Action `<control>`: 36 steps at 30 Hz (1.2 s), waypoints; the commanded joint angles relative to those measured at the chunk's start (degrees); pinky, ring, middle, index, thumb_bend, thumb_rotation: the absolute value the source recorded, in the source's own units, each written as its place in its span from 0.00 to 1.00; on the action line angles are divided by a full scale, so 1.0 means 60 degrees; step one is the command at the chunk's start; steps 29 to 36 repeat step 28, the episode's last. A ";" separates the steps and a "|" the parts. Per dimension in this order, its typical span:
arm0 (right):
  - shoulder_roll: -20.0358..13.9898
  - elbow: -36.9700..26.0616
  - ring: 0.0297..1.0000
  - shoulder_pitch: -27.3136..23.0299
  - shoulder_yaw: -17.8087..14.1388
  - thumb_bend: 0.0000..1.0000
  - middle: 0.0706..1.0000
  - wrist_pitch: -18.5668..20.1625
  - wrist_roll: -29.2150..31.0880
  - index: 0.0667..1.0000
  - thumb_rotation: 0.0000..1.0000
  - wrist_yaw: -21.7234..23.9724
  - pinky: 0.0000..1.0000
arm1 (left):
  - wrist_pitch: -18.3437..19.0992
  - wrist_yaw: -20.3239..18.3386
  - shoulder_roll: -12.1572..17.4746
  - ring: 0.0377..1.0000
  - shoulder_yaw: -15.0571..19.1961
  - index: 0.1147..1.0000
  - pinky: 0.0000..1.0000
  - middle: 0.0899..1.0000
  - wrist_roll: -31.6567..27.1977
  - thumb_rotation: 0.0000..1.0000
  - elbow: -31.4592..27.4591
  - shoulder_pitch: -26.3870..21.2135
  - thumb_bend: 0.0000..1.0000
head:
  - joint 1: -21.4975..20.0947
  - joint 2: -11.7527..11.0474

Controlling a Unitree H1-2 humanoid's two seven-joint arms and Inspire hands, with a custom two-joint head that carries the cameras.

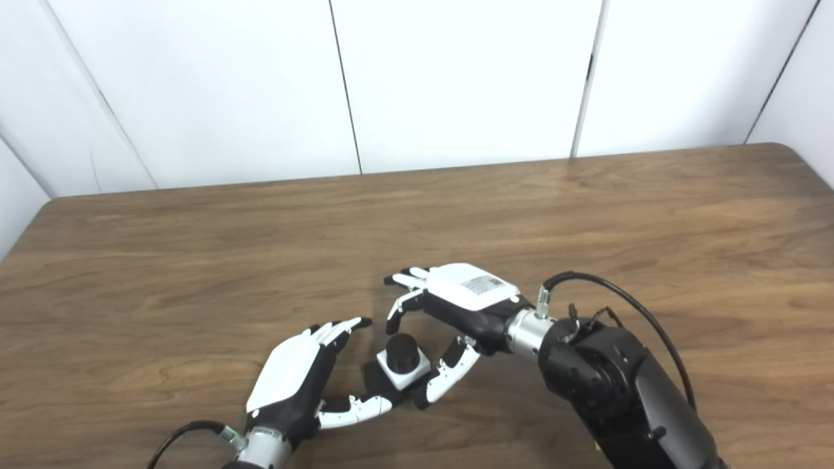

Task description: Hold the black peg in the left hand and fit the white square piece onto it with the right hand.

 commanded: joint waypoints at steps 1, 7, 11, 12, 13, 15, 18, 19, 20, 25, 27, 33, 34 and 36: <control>0.0013 -0.0339 1.00 -0.0204 -0.0181 0.97 0.97 0.0121 0.0015 0.67 0.33 -0.0138 1.00 | -0.0117 0.0181 0.0043 0.94 0.0145 0.88 0.97 0.90 -0.0033 0.53 -0.0198 0.0295 0.85 | -0.0006 0.0011; -0.0174 -0.0427 1.00 -0.0175 -0.0551 0.97 0.97 0.0187 0.0147 0.68 0.32 -0.0251 1.00 | -0.0183 0.0273 0.0136 0.95 0.0594 0.90 0.97 0.92 -0.0381 0.56 -0.0338 0.0341 0.89 | -0.0028 -0.0024; -0.0361 -0.0461 1.00 -0.0167 -0.0847 0.95 0.98 0.0237 0.0239 0.70 0.32 -0.0267 1.00 | -0.0213 0.0278 0.0290 0.96 0.1000 0.92 0.98 0.93 -0.0627 0.62 -0.0401 0.0312 0.91 | -0.0053 -0.0062; -0.0398 -0.0467 1.00 -0.0149 -0.0924 0.95 0.98 0.0239 0.0273 0.71 0.32 -0.0282 1.00 | -0.0222 0.0265 0.0323 0.96 0.1080 0.92 0.98 0.93 -0.0657 0.63 -0.0418 0.0298 0.91 | -0.0053 -0.0062; -0.0433 -0.0483 1.00 -0.0134 -0.0995 0.95 0.98 0.0251 0.0294 0.71 0.32 -0.0280 1.00 | -0.0228 0.0255 0.0353 0.96 0.1166 0.91 0.98 0.93 -0.0707 0.64 -0.0445 0.0295 0.92 | -0.0057 -0.0092; -0.0501 -0.0539 1.00 -0.0097 -0.1121 0.95 0.98 0.0315 0.0306 0.72 0.32 -0.0267 1.00 | -0.0239 0.0243 0.0425 0.96 0.1315 0.91 0.98 0.93 -0.0820 0.65 -0.0491 0.0293 0.92 | -0.0073 -0.0107; -0.0608 -0.0666 1.00 -0.0015 -0.1331 0.96 0.98 0.0491 0.0322 0.75 0.32 -0.0275 1.00 | -0.0186 0.0069 0.0615 0.98 0.1519 0.96 0.99 0.95 -0.0999 0.65 -0.0638 0.0295 0.93 | -0.0093 -0.0127; -0.0628 -0.0703 1.00 0.0023 -0.1416 0.97 0.98 0.0541 0.0364 0.75 0.32 -0.0285 1.00 | -0.0168 -0.0016 0.0695 0.99 0.1578 0.97 1.00 0.95 -0.1033 0.66 -0.0686 0.0295 0.93 | -0.0109 -0.0123; -0.0636 -0.0728 1.00 0.0049 -0.1476 0.97 0.98 0.0572 0.0393 0.76 0.31 -0.0288 1.00 | -0.0162 -0.0073 0.0744 0.99 0.1619 0.98 1.00 0.96 -0.1051 0.66 -0.0716 0.0295 0.93 | -0.0109 -0.0123; -0.0870 -0.0858 1.00 0.0264 -0.1821 0.98 0.99 0.0718 0.0443 0.78 0.33 -0.0294 1.00 | -0.0104 -0.0358 0.1078 0.99 0.1931 1.00 0.99 0.97 -0.1169 0.67 -0.0852 0.0295 0.95 | -0.0188 -0.0147; -0.0972 -0.0896 1.00 0.0397 -0.1978 0.98 0.99 0.0714 0.0499 0.79 0.34 -0.0349 1.00 | -0.0106 -0.0452 0.1204 1.00 0.2087 1.00 0.99 0.98 -0.1294 0.66 -0.0887 0.0297 0.95 | -0.0214 -0.0148; -0.1013 -0.0916 1.00 0.0450 -0.2034 0.98 0.99 0.0719 0.0500 0.80 0.35 -0.0360 1.00 | -0.0108 -0.0493 0.1261 1.00 0.2148 1.00 0.99 0.98 -0.1340 0.66 -0.0901 0.0296 0.95 | -0.0229 -0.0153; -0.1013 -0.0916 1.00 0.0450 -0.2034 0.98 0.99 0.0719 0.0500 0.80 0.35 -0.0360 1.00 | -0.0108 -0.0493 0.1261 1.00 0.2148 1.00 0.99 0.98 -0.1340 0.66 -0.0901 0.0296 0.95 | -0.0229 -0.0153; -0.1013 -0.0916 1.00 0.0450 -0.2034 0.98 0.99 0.0719 0.0500 0.80 0.35 -0.0360 1.00 | -0.0108 -0.0493 0.1261 1.00 0.2148 1.00 0.99 0.98 -0.1340 0.66 -0.0901 0.0296 0.95 | -0.0229 -0.0153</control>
